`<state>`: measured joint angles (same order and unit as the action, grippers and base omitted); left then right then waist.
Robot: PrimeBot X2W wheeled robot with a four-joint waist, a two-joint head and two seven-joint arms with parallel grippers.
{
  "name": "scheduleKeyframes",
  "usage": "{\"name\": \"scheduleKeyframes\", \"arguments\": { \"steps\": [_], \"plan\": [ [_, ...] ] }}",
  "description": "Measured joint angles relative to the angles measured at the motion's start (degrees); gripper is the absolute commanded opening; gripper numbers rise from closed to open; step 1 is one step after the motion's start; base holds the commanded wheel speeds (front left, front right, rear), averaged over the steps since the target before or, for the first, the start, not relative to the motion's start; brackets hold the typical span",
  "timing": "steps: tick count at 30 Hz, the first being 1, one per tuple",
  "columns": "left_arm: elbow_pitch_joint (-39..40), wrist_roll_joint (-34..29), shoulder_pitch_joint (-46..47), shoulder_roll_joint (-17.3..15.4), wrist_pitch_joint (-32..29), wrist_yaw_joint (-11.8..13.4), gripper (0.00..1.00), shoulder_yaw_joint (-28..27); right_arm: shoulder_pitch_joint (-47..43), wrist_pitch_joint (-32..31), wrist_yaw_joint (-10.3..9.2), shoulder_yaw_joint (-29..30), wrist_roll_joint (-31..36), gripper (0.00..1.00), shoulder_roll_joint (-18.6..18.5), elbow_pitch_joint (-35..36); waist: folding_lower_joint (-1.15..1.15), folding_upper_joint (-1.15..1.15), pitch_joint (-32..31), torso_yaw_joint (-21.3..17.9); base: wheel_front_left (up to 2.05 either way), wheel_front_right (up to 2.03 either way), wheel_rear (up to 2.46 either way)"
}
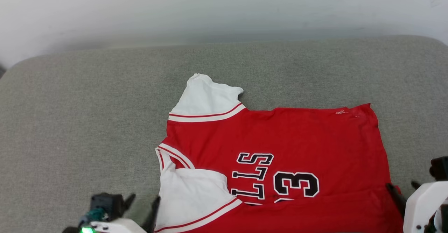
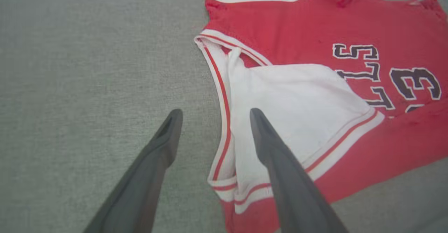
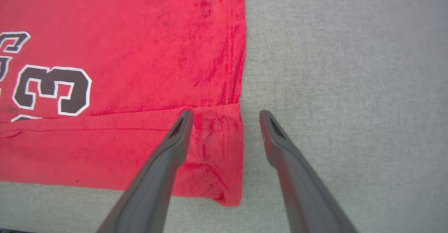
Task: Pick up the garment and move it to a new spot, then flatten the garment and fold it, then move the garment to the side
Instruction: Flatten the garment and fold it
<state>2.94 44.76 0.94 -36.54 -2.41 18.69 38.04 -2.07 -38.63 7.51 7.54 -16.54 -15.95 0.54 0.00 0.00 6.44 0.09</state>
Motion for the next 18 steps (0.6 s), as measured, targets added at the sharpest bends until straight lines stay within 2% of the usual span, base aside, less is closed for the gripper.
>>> {"name": "scheduleKeyframes", "arguments": {
  "steps": [5,9,14,18],
  "plan": [
    [0.30,-1.94,2.09,1.42,9.75,-0.02,1.00,-3.82,2.20,8.99,0.00,-0.88,-1.07,1.00,-0.73,0.55,0.00,0.00,-1.14,-0.26,0.00,0.00,0.00],
    [-0.35,-5.79,3.36,1.44,15.23,1.00,1.00,-5.49,3.48,17.05,0.00,-2.92,-2.41,1.00,-1.31,1.04,0.00,0.00,-1.87,-0.69,0.00,0.00,0.00],
    [1.38,-7.64,3.59,4.59,17.28,0.33,1.00,-9.83,4.78,28.13,0.00,-3.01,-1.70,1.00,-0.85,1.34,0.00,0.00,-2.32,-1.29,0.00,0.00,0.00],
    [3.96,-11.04,2.70,8.00,17.34,-2.16,1.00,-14.60,5.00,35.86,0.00,-4.31,-1.55,1.00,0.78,1.81,0.00,0.00,-2.27,-1.79,0.00,0.00,0.00]
  ]
}}
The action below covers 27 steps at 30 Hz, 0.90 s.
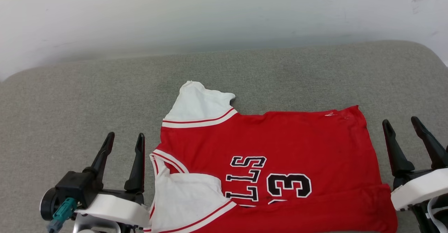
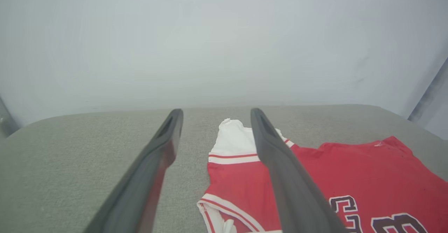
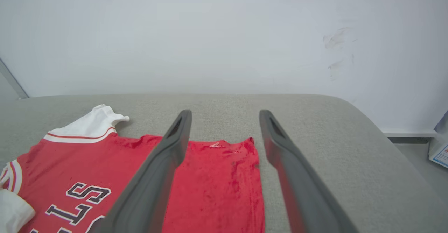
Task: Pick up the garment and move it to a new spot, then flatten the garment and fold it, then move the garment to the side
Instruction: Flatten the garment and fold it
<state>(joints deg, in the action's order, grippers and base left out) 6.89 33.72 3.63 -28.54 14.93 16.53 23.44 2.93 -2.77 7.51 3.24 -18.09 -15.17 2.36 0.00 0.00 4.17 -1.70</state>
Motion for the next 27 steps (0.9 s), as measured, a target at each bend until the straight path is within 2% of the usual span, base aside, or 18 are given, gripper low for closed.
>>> {"name": "scheduleKeyframes", "arguments": {
  "steps": [4,9,11,14,19,22,25,27],
  "plan": [
    [-0.12,-1.78,-1.65,2.47,0.05,-3.94,1.00,-2.53,0.02,4.93,0.00,-0.70,0.10,1.00,1.26,0.20,0.00,0.00,0.58,-0.67,0.00,0.00,0.00],
    [-2.09,-1.90,-0.59,3.39,0.13,-8.46,1.00,-4.05,0.89,6.72,0.00,-2.23,0.68,1.00,1.85,0.88,0.00,0.00,2.65,-1.70,0.00,0.00,0.00],
    [-2.89,-0.73,1.54,2.90,-0.25,-10.32,1.00,-4.35,2.07,7.35,0.00,-2.65,0.81,1.00,2.16,1.72,0.00,0.00,3.96,-2.27,0.00,0.00,0.00],
    [-4.00,0.02,6.41,0.35,-3.56,-12.95,1.00,-4.57,3.21,7.89,0.00,-3.52,0.88,1.00,2.68,2.63,0.00,0.00,6.25,-3.32,0.00,0.00,0.00],
    [-5.52,3.27,16.73,-3.70,-14.45,-17.16,1.00,-4.53,4.77,8.10,0.00,-5.86,1.14,1.00,3.25,2.89,0.00,0.00,10.28,-5.64,0.00,0.00,0.00],
    [-8.33,5.72,23.90,-7.03,-24.26,-19.60,1.00,-3.98,5.95,8.56,0.00,-7.32,1.46,1.00,3.24,2.42,-0.01,0.00,12.64,-7.47,0.00,0.00,0.00],
    [-12.09,7.75,30.92,-9.88,-34.48,-20.36,1.00,-3.39,6.94,9.71,0.00,-8.80,1.44,1.00,3.70,1.67,-0.01,0.00,14.63,-9.75,0.00,0.00,0.00],
    [-15.02,10.58,34.35,-10.78,-43.11,-19.57,1.00,-3.13,7.40,10.11,-0.01,-10.09,1.10,1.00,4.02,1.05,-0.01,0.00,15.85,-11.39,0.00,0.00,0.00]
  ]
}}
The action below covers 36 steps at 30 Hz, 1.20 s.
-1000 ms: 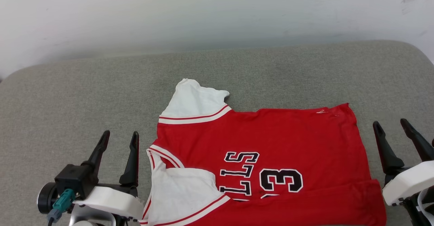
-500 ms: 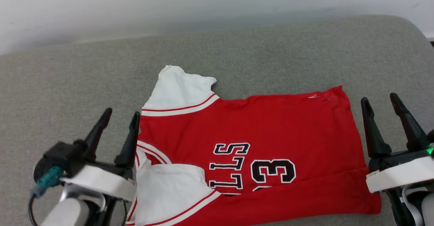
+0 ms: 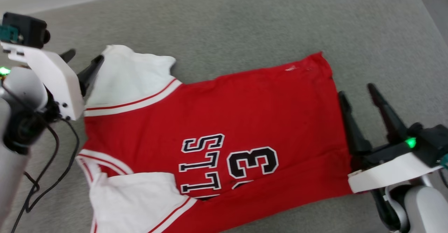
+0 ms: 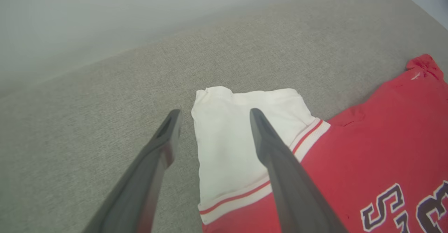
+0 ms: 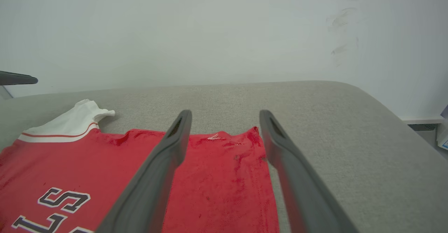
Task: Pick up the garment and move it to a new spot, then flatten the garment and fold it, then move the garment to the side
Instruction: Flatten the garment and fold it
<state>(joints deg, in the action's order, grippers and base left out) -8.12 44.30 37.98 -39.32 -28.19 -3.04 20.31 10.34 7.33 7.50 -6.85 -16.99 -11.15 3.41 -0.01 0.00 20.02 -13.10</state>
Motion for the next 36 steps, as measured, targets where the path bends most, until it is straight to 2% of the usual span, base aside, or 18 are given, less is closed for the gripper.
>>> {"name": "scheduleKeyframes", "arguments": {
  "steps": [2,4,7,10,15,23,24,25,26,29,32,36],
  "plan": [
    [-2.12,2.42,2.54,-1.14,-8.70,1.23,1.00,0.54,0.33,0.31,0.02,-1.66,-0.30,1.00,0.11,-0.66,0.00,0.00,1.18,-1.65,0.00,0.00,0.00],
    [-2.99,3.02,5.72,-3.13,-14.77,2.22,1.00,0.88,0.81,0.87,0.01,-2.61,-0.53,1.00,0.19,-1.26,0.00,0.00,2.37,-3.23,0.00,0.00,0.00],
    [-4.13,2.64,9.82,-5.38,-20.18,3.39,1.00,1.09,1.14,1.72,0.01,-3.23,-0.83,1.00,0.56,-2.22,0.00,0.00,4.22,-5.36,0.00,0.00,0.00],
    [-5.56,3.00,11.77,-6.01,-24.46,4.46,1.00,1.32,1.60,2.26,0.01,-3.89,-0.96,1.00,0.86,-3.28,0.00,0.00,5.94,-7.20,0.00,0.00,0.00],
    [-6.57,2.02,14.43,-7.55,-27.26,5.25,1.00,1.78,2.38,3.28,0.01,-4.83,-0.96,1.00,1.56,-4.31,0.00,0.00,8.09,-9.48,0.00,0.00,0.00],
    [-9.61,-0.22,15.01,-9.13,-28.72,4.56,1.00,4.11,2.76,3.74,0.01,-5.77,-0.55,1.00,2.25,-5.66,0.00,0.00,10.63,-10.91,0.00,0.00,0.00],
    [-9.83,-0.11,15.01,-9.09,-29.17,4.45,0.95,4.32,2.86,3.71,0.01,-6.06,-0.51,1.00,2.31,-5.77,0.00,0.00,10.73,-10.90,0.00,0.00,0.00],
    [-9.94,0.15,15.06,-9.10,-29.48,4.13,0.44,4.39,2.96,3.68,0.01,-6.25,-0.42,1.00,2.38,-5.84,0.00,0.00,10.81,-10.86,0.00,0.00,0.00],
    [-10.01,0.24,15.08,-9.07,-29.48,4.03,0.00,4.50,3.09,3.67,0.01,-6.32,-0.40,1.00,2.43,-5.97,0.00,0.00,10.87,-10.79,0.00,0.00,0.00],
    [-10.27,0.41,15.21,-8.46,-28.44,3.20,0.00,4.58,3.46,3.64,0.01,-5.99,-0.23,1.00,2.42,-6.27,0.00,0.00,10.83,-10.47,0.00,0.00,0.00],
    [-11.29,0.37,15.18,-6.56,-24.47,2.92,0.00,4.26,3.49,3.34,0.01,-5.22,-0.10,1.00,2.25,-6.64,0.00,0.00,10.18,-9.96,0.00,0.00,0.00],
    [-11.84,-0.27,15.78,-4.04,-18.49,1.24,0.00,4.24,3.44,2.00,0.01,-4.09,0.54,1.00,0.94,-6.33,0.00,0.00,8.63,-8.47,0.00,0.00,0.00]
  ]
}}
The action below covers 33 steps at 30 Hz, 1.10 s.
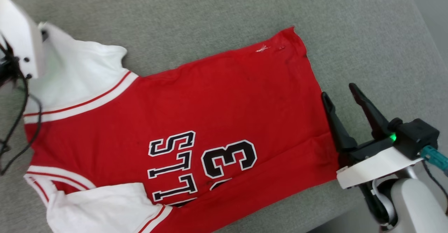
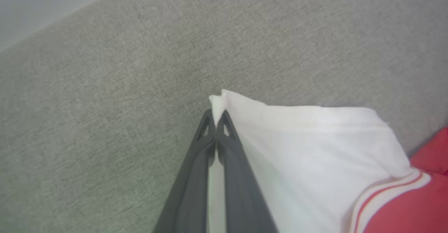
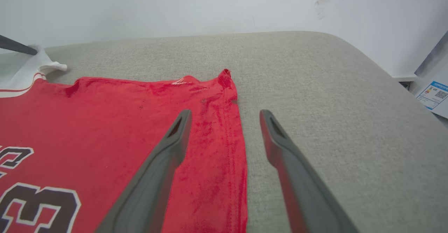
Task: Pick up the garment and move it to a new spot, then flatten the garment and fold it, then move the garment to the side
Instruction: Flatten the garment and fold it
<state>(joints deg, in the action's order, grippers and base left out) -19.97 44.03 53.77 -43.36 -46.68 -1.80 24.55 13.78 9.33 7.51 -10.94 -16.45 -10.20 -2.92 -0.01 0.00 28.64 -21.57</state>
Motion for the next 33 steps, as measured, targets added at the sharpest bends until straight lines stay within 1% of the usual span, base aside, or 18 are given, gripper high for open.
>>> {"name": "scheduleKeyframes", "arguments": {
  "steps": [2,4,7,9,12,17,22,25,29,33],
  "plan": [
    [0.26,0.62,0.85,1.70,1.83,-0.89,0.00,-0.12,0.02,-1.18,0.00,0.71,0.05,1.00,-0.93,0.65,0.00,0.00,-1.00,0.92,0.00,0.00,0.00],
    [1.26,0.48,1.02,2.52,3.12,-1.80,0.00,0.55,0.01,-3.31,0.00,1.48,-0.44,1.00,-2.23,1.21,0.01,0.00,-2.14,2.04,0.00,0.00,0.00],
    [3.53,0.11,0.63,3.28,5.19,-2.74,0.00,1.34,0.19,-9.37,0.00,1.75,-1.22,1.00,-5.49,1.60,0.01,0.00,-3.79,4.05,0.00,0.00,0.00],
    [5.72,0.11,-0.23,4.31,6.54,-3.03,0.00,2.00,0.71,-15.16,0.00,1.81,-1.77,1.00,-8.73,1.46,0.01,0.00,-4.77,5.63,0.00,0.00,0.00],
    [9.73,0.54,-2.24,4.92,8.17,-3.78,0.00,3.00,2.05,-25.73,0.00,0.91,-5.21,1.00,-12.39,1.62,0.01,0.00,-6.05,8.06,0.00,0.00,0.00],
    [17.98,1.94,-5.58,5.64,10.00,-4.23,0.00,3.55,7.47,-39.50,0.00,1.08,-8.59,1.00,-18.47,1.82,0.01,0.00,-7.16,12.12,0.00,0.00,0.00],
    [25.84,2.09,-8.49,4.90,10.56,-3.68,0.00,3.86,14.28,-50.99,0.00,1.94,-12.05,1.00,-19.74,-0.35,0.01,0.00,-6.68,15.82,0.00,0.00,0.00],
    [29.76,2.04,-9.73,4.92,10.85,-3.09,0.00,4.07,18.00,-56.44,0.00,2.46,-12.04,1.00,-20.04,-3.01,0.00,0.00,-5.89,17.90,0.00,0.00,0.00],
    [34.01,1.78,-11.17,5.25,11.36,-2.45,0.00,4.66,21.14,-60.92,0.00,2.42,-9.81,1.00,-20.53,-6.62,0.01,0.00,-4.83,20.62,0.00,0.00,0.00],
    [37.26,1.36,-11.92,5.84,11.84,-1.77,0.00,5.20,23.07,-62.84,0.00,2.88,-7.72,1.00,-19.82,-10.17,0.00,0.00,-3.62,22.88,0.00,0.00,0.00]
  ]
}}
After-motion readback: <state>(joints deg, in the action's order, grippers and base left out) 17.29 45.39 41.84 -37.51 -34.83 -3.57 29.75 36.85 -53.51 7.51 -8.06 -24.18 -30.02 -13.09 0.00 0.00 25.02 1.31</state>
